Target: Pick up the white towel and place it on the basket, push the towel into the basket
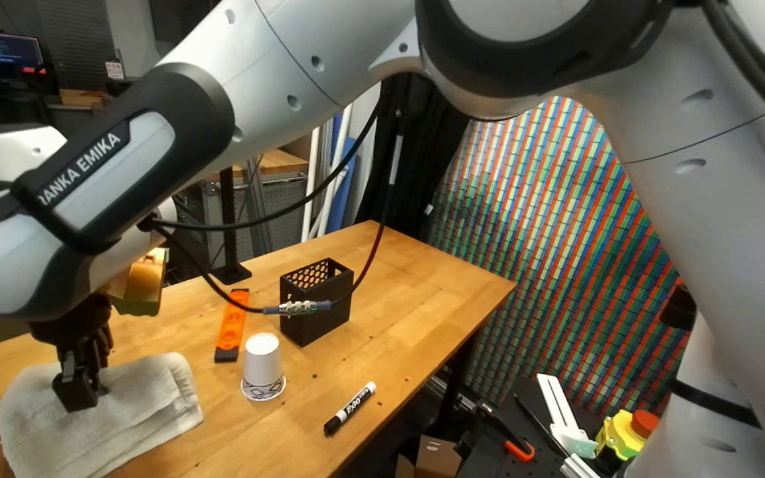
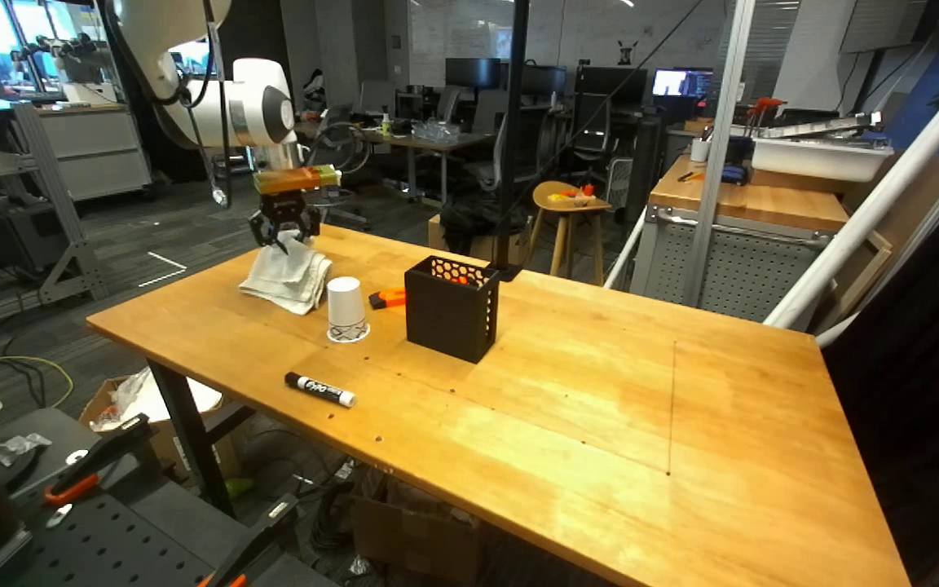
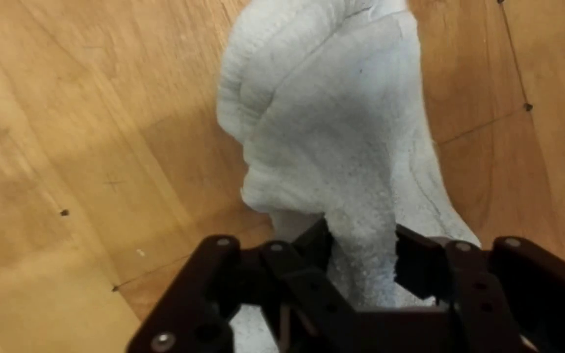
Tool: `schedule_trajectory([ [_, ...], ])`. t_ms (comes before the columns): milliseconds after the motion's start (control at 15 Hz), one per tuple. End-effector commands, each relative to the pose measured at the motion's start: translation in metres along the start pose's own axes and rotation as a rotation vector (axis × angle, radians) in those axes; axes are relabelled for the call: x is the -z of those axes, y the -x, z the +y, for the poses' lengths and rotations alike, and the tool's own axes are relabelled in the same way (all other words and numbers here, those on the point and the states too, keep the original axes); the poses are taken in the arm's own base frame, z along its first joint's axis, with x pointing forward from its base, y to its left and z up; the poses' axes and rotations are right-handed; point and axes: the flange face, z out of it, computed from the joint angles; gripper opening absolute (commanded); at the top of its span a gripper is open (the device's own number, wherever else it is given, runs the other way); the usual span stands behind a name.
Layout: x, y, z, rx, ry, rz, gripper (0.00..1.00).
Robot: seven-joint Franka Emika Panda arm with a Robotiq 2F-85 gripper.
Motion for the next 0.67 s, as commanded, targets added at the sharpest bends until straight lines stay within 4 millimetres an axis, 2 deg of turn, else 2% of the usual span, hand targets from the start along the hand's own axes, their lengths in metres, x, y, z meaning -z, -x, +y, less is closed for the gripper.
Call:
schedule_trajectory([
  [0,0.066,0.026,0.016,-0.091,0.036,-0.010,0.13],
  [200,0.110,0.064,0.044,-0.170,0.076,-0.020,0.13],
  [333,0.132,0.099,0.064,-0.227,0.100,-0.033,0.13],
  [600,0.156,0.175,0.103,-0.328,0.144,-0.061,0.13],
])
